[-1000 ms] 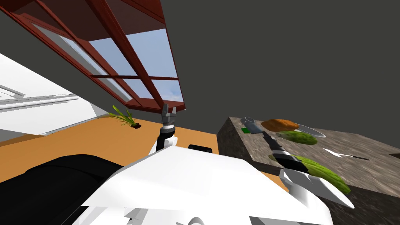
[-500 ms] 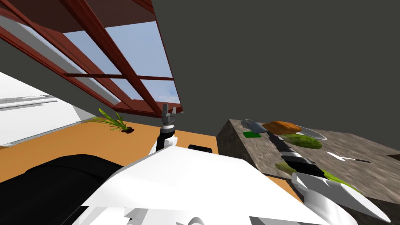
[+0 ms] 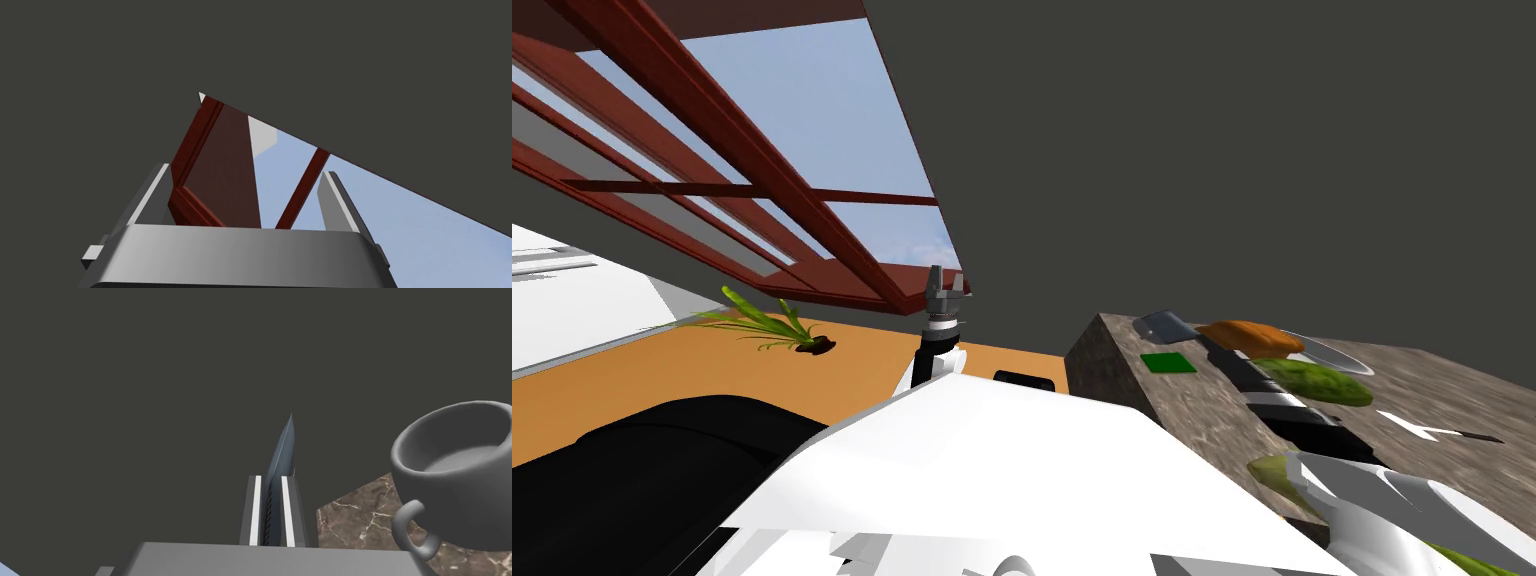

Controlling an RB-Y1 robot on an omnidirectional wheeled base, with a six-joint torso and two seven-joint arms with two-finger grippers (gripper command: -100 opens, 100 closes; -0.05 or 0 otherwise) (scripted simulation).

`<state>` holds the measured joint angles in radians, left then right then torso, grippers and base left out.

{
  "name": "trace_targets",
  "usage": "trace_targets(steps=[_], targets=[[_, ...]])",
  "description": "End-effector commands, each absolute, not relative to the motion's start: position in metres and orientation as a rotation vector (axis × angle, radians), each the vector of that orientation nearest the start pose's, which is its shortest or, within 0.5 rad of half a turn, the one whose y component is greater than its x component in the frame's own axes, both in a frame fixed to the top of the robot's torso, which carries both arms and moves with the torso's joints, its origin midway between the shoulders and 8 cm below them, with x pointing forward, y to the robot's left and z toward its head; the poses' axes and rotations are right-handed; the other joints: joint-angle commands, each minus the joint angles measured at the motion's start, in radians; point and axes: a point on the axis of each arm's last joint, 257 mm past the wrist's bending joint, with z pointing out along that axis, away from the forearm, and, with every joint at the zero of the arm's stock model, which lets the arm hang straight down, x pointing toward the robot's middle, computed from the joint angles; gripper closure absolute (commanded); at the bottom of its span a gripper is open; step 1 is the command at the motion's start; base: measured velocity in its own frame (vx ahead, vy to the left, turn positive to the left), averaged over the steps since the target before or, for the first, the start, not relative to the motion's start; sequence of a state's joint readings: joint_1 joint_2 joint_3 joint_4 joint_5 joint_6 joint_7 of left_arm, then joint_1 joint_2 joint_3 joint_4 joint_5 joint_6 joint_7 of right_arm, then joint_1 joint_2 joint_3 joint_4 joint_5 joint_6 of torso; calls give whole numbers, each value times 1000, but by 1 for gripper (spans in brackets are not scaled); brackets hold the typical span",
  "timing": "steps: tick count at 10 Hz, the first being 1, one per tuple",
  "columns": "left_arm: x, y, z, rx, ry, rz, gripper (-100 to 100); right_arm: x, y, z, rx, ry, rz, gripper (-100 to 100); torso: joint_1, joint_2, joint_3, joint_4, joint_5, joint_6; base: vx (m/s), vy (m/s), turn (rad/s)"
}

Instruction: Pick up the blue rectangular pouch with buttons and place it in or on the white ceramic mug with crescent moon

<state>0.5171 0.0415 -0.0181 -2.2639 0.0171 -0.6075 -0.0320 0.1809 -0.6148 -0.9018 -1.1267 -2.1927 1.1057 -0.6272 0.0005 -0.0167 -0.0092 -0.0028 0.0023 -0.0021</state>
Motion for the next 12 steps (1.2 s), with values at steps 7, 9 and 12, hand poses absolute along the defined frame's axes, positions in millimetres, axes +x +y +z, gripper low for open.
trace_targets(steps=[7, 9, 12], targets=[[328, 270, 31, -569, 590, -1315, 0, 321, -595, -168, -1740, 634, -1595, 100, -9, 3, 1, 0, -2, 1, 180, -96, -40], [328, 270, 31, -569, 590, -1315, 0, 310, -593, -180, -1739, 678, -1543, 100, -11, 7, 4, 1, -3, 2, 93, -154, -74], [328, 270, 31, -569, 589, -1315, 0, 312, -595, -178, -1740, 666, -1558, -100, -2, 16, 9, 3, -1, 1, 12, -32, -2]])
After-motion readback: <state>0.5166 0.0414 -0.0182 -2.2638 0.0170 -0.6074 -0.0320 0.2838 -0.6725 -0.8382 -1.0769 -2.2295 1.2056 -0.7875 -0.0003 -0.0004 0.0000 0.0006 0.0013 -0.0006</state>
